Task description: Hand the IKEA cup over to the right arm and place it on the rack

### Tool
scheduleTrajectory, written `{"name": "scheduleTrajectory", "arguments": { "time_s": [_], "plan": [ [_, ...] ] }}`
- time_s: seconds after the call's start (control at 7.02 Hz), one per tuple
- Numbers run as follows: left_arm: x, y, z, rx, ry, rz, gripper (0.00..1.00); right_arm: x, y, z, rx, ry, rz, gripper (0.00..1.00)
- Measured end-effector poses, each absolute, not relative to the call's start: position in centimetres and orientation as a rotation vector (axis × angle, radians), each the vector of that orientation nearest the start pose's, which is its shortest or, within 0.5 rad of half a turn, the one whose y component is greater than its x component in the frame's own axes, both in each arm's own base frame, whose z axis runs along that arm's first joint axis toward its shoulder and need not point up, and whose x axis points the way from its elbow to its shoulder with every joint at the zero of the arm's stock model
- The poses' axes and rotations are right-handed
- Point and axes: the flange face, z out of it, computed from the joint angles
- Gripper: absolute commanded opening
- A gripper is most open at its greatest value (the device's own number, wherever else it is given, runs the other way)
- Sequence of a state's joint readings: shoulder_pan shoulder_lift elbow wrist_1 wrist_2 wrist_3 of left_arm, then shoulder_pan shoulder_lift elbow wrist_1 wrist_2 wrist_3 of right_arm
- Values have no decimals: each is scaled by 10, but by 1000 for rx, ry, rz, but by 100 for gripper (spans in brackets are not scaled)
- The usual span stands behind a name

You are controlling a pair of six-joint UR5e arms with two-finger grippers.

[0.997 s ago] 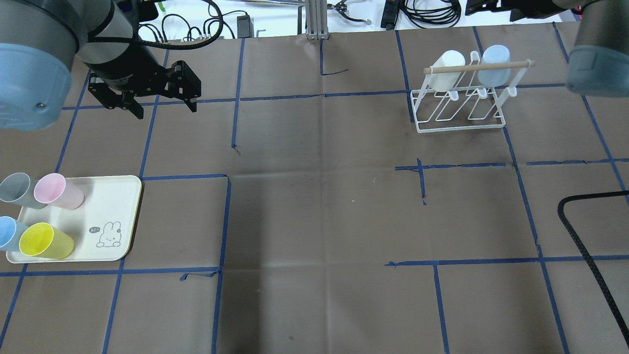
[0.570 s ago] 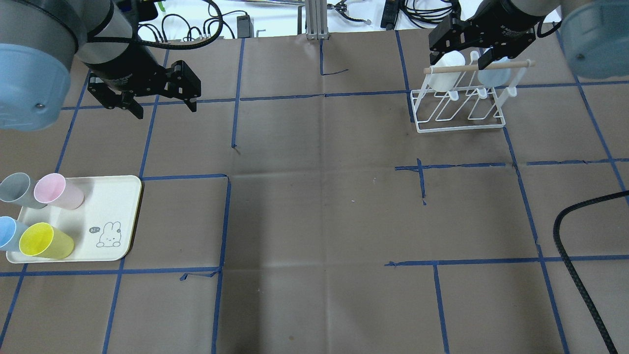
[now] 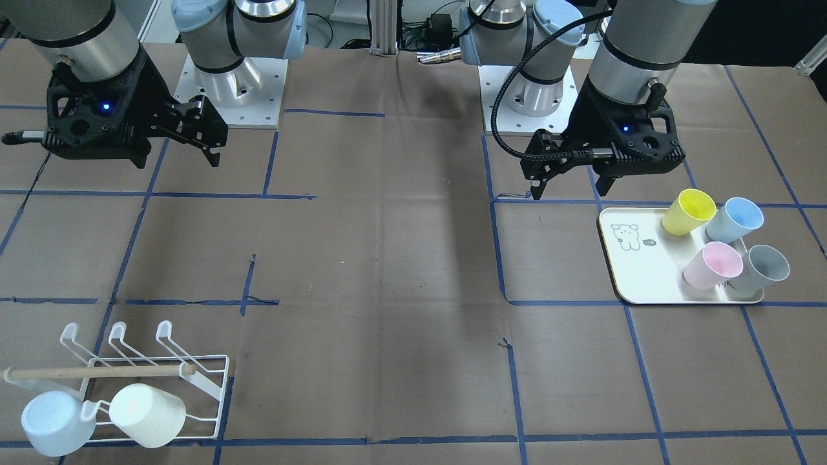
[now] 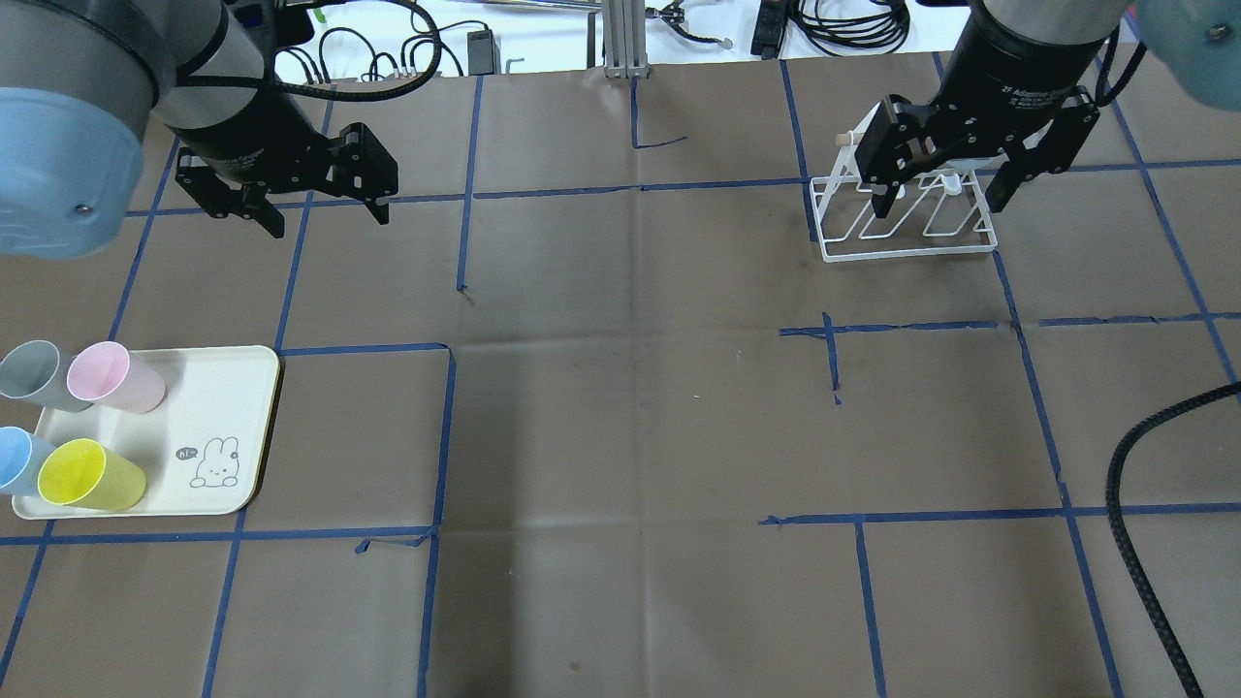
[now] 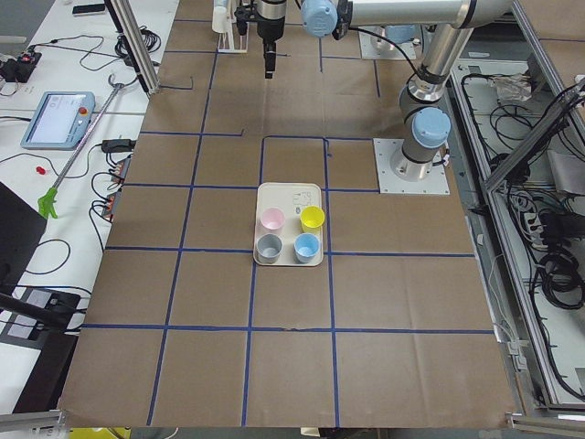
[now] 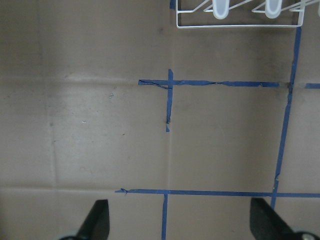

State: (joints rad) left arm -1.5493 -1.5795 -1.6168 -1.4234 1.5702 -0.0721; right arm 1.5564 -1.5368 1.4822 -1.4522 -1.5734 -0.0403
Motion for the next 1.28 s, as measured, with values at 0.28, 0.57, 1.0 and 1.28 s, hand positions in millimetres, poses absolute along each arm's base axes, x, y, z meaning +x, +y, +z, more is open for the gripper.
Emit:
{"name": "scheduleTrajectory", "arguments": {
  "time_s": [0.28,0.57,1.0,1.28],
  "plan": [
    [-122,-508,473,-147,3137,-135,100,138,-492,497,81,3168,108,100],
    [-122,-509,471,-147,3138,-129,100,144,-486,491,125,3149,84,100],
    [-122,-509,470,-147,3138,-127,100,147,-481,493,13,3138,14,100],
    [-122,-509,470,-147,3138,-128,100,148,-480,492,-17,3131,15,100]
  ]
}}
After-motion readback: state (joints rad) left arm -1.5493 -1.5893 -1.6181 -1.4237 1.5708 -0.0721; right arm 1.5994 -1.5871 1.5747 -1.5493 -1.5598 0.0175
